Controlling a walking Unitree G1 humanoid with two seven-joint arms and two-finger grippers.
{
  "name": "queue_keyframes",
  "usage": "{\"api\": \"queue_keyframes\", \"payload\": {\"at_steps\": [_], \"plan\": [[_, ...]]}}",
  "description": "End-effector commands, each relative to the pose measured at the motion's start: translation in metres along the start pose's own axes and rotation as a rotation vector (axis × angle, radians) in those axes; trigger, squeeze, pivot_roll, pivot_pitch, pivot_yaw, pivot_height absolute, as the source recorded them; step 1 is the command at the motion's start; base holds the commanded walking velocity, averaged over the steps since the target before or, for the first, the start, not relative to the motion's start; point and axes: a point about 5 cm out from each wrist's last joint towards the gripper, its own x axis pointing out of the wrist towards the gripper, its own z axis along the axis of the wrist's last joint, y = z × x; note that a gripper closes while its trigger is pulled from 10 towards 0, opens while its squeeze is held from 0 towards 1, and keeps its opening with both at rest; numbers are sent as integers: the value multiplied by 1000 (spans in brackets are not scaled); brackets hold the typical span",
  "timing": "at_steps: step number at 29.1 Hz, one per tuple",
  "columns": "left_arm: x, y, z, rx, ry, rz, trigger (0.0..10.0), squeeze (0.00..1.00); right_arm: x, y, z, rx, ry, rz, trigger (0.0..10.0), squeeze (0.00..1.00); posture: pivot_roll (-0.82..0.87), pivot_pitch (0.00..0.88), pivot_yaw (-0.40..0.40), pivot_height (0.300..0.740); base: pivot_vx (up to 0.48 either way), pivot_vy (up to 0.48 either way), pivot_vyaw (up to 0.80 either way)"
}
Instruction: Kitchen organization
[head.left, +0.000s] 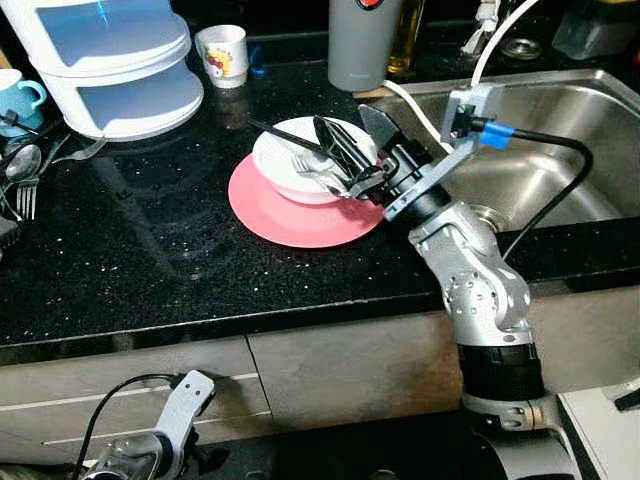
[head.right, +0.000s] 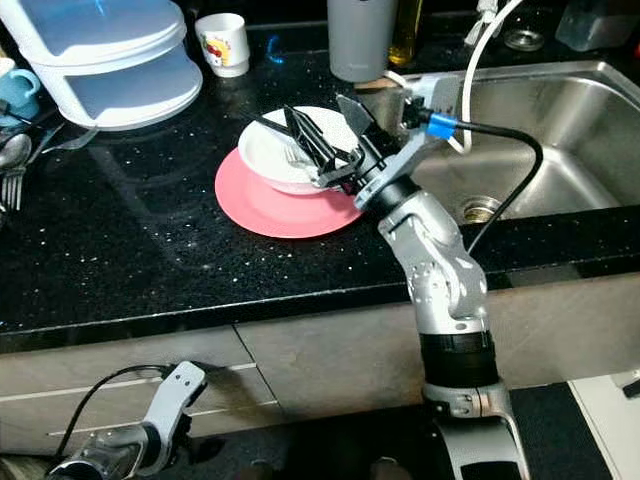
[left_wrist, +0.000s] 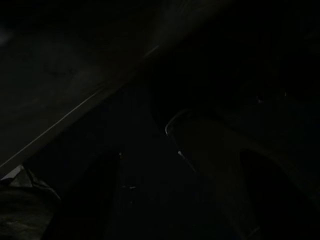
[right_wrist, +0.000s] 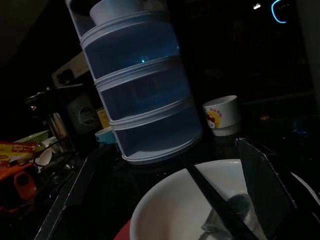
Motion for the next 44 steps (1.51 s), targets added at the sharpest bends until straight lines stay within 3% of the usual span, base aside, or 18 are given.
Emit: {"api": "queue_keyframes", "payload": {"at_steps": [1,6,8,10,13,16,20,23,27,33,36,38,40,43,44], "plan": [[-3,3,-1,30,18,-2,10000,0,-3,0,-1,-4,2,-5,10000,0,-8,177,66,740,0,0,0],[-4,5,-4,94,79,12,10000,0,3,4,-6,-14,20,22,10000,0,21,168,46,740,0,0,0],[-5,9,-6,119,111,60,10000,0,14,14,-12,-99,61,70,10000,0,19,162,39,740,0,0,0],[-6,12,-7,113,117,90,10000,0,18,18,-12,-117,63,86,10000,0,19,162,39,740,0,0,0],[-7,15,-8,83,116,140,10000,0,27,24,-6,-127,46,108,10000,0,23,158,27,740,0,0,0],[-8,17,-12,-2,102,205,10000,0,37,26,0,-159,33,127,10000,0,31,153,20,740,0,0,0],[-9,19,-15,-3,136,242,10000,0,44,26,7,-179,16,131,10000,0,34,153,19,740,0,0,0],[-9,20,-16,-52,132,267,10000,0,50,26,12,-218,17,131,10000,0,33,152,19,740,0,0,0],[-9,20,-18,-107,122,300,10000,0,58,18,19,-346,118,111,10000,0,33,149,18,740,0,0,0],[-9,21,-17,-100,125,319,10000,0,57,11,29,-373,187,136,10000,0,36,149,16,740,0,0,0],[-10,22,-17,-100,129,334,10000,0,51,6,44,-409,265,201,10000,0,22,146,20,740,0,0,0],[-10,23,-16,-92,134,342,10000,0,45,1,49,-445,385,238,10000,0,14,143,22,740,0,0,0],[-10,23,-16,-93,136,346,10000,0,41,-2,44,-407,473,219,10000,0,7,142,22,740,0,0,0],[-10,23,-16,-93,136,346,10000,0,39,-3,41,-370,502,217,10000,0,2,142,21,740,0,0,0],[-9,23,-15,-94,136,345,10000,0,39,0,37,-312,510,222,10000,0,-2,142,20,740,0,0,0]]}}
